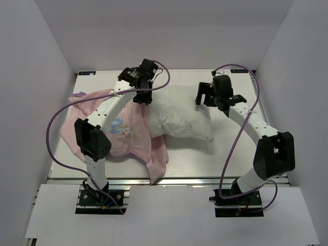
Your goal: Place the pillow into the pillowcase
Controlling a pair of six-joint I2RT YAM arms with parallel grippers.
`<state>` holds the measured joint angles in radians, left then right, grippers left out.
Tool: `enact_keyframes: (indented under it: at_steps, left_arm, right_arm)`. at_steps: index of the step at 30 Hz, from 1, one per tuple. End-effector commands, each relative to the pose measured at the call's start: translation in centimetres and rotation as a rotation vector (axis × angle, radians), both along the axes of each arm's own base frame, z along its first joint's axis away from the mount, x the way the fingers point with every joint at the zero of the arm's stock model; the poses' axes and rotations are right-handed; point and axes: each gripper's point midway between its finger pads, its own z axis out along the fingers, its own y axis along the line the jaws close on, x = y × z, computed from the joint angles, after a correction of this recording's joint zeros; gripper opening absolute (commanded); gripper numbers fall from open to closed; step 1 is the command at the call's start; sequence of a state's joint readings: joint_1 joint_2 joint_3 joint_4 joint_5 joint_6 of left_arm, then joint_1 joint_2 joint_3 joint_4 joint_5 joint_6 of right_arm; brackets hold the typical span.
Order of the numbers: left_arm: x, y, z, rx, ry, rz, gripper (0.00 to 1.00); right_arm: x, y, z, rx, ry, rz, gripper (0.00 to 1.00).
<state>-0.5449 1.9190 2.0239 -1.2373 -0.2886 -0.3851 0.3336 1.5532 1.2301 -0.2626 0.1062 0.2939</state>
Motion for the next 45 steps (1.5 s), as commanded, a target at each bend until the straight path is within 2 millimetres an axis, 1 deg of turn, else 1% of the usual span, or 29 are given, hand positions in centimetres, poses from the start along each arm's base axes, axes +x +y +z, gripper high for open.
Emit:
enact_keyframes:
  at_steps: [1,2,4,6,8,9,10,11,12,16,17,19,20,21,22,23,28,29,32,33,34,35,37,38,40,41,42,43,45]
  left_arm:
    - [0.5,0.3,1.8,0.000,-0.053,0.017,0.33]
    - [0.6,0.3,2.2,-0.005,-0.060,0.022,0.20]
    - [1.0,0.0,3.8,-0.034,-0.096,0.023,0.04]
    - [1.2,-0.9,4.9,-0.083,-0.116,0.004,0.00]
    - [1.3,-2.6,6.7,-0.176,-0.152,-0.055,0.00]
    - [1.4,-3.3,7.3,-0.212,-0.163,-0.084,0.00]
    - [1.3,-4.0,7.9,-0.245,-0.172,-0.114,0.00]
    - [1.6,-5.0,9.2,-0.294,-0.211,-0.151,0.00]
    - [1.1,-6.6,9.8,-0.362,-0.201,-0.217,0.00]
    - [-0.4,-11.8,12.6,-0.514,-0.232,-0.414,0.00]
    - [-0.8,-12.6,12.9,-0.527,-0.235,-0.449,0.00]
    - [-2.3,-15.4,13.8,-0.603,-0.224,-0.555,0.00]
    - [-2.9,-16.3,14.1,-0.631,-0.214,-0.588,0.00]
    - [-3.7,-17.5,14.8,-0.662,-0.214,-0.627,0.00]
    - [-4.3,-18.2,15.5,-0.692,-0.214,-0.655,0.00]
    - [-4.8,-18.8,16.3,-0.711,-0.226,-0.682,0.00]
    - [-8.5,-20.1,23.6,-0.860,-0.371,-0.823,0.00]
    - [-8.9,-20.0,24.0,-0.866,-0.380,-0.829,0.00]
    - [-8.7,-18.5,22.1,-0.805,-0.389,-0.749,0.00]
    - [-8.5,-18.1,20.8,-0.776,-0.374,-0.719,0.00]
    - [-8.3,-17.6,17.3,-0.724,-0.309,-0.675,0.00]
    - [-8.6,-16.6,16.7,-0.704,-0.306,-0.648,0.00]
    - [-8.8,-15.9,14.3,-0.684,-0.274,-0.597,0.00]
    - [-9.7,-15.0,11.7,-0.665,-0.225,-0.578,0.00]
    - [-10.4,-14.7,10.0,-0.673,-0.197,-0.571,0.00]
    - [-11.1,-14.6,8.0,-0.666,-0.145,-0.579,0.00]
    - [-11.9,-14.6,7.6,-0.681,-0.118,-0.594,0.00]
    - [-12.3,-14.4,6.8,-0.675,-0.090,-0.589,0.00]
    - [-13.3,-14.2,5.6,-0.663,-0.053,-0.596,0.00]
  right_arm:
    - [-1.1,-0.5,-0.4,0.048,0.028,-0.017,0.89]
    - [-1.9,0.0,-1.1,0.071,0.053,0.017,0.89]
    - [-2.6,1.2,-1.4,0.123,0.064,0.072,0.89]
    - [-4.0,3.8,-1.6,0.228,0.075,0.210,0.86]
    - [-6.1,6.8,-1.1,0.356,0.091,0.401,0.63]
    - [-7.2,7.7,-1.4,0.401,0.107,0.463,0.35]
    - [-7.0,9.0,0.1,0.445,0.024,0.550,0.26]
    - [-8.4,10.3,1.2,0.512,0.012,0.662,0.17]
    - [-9.1,11.3,2.0,0.539,-0.014,0.723,0.00]
    - [-11.5,13.9,6.9,0.545,-0.272,0.917,0.00]
    - [-11.5,14.1,9.7,0.528,-0.398,0.927,0.00]
    - [-12.6,14.7,11.3,0.516,-0.496,0.954,0.00]
    - [-13.3,14.5,14.0,0.515,-0.644,0.968,0.00]
    - [-14.4,14.6,15.1,0.535,-0.708,0.972,0.00]
    - [-15.4,14.4,13.9,0.541,-0.724,0.966,0.00]
    - [-16.4,13.7,16.5,0.537,-0.869,0.950,0.00]
    - [-20.0,10.9,18.0,0.529,-1.111,0.865,0.00]
    - [-21.1,10.4,17.8,0.536,-1.135,0.869,0.00]
    - [-20.8,10.9,14.8,0.512,-1.029,0.873,0.00]
    - [-20.1,11.4,12.4,0.486,-0.947,0.847,0.00]
    - [-19.0,11.6,8.4,0.435,-0.796,0.809,0.00]
    - [-17.3,11.2,5.4,0.383,-0.708,0.730,0.00]
    - [-16.6,10.2,-0.2,0.340,-0.515,0.635,0.00]
    - [-16.5,9.9,-2.0,0.334,-0.455,0.604,0.00]
    - [-16.8,9.4,-4.7,0.340,-0.351,0.552,0.00]
    - [-16.6,9.0,-5.6,0.330,-0.310,0.511,0.10]
    - [-16.4,8.9,-6.0,0.327,-0.280,0.483,0.21]
    - [-15.4,9.0,-5.1,0.321,-0.280,0.457,0.26]
    - [-14.7,8.4,-7.8,0.238,-0.131,0.391,0.42]
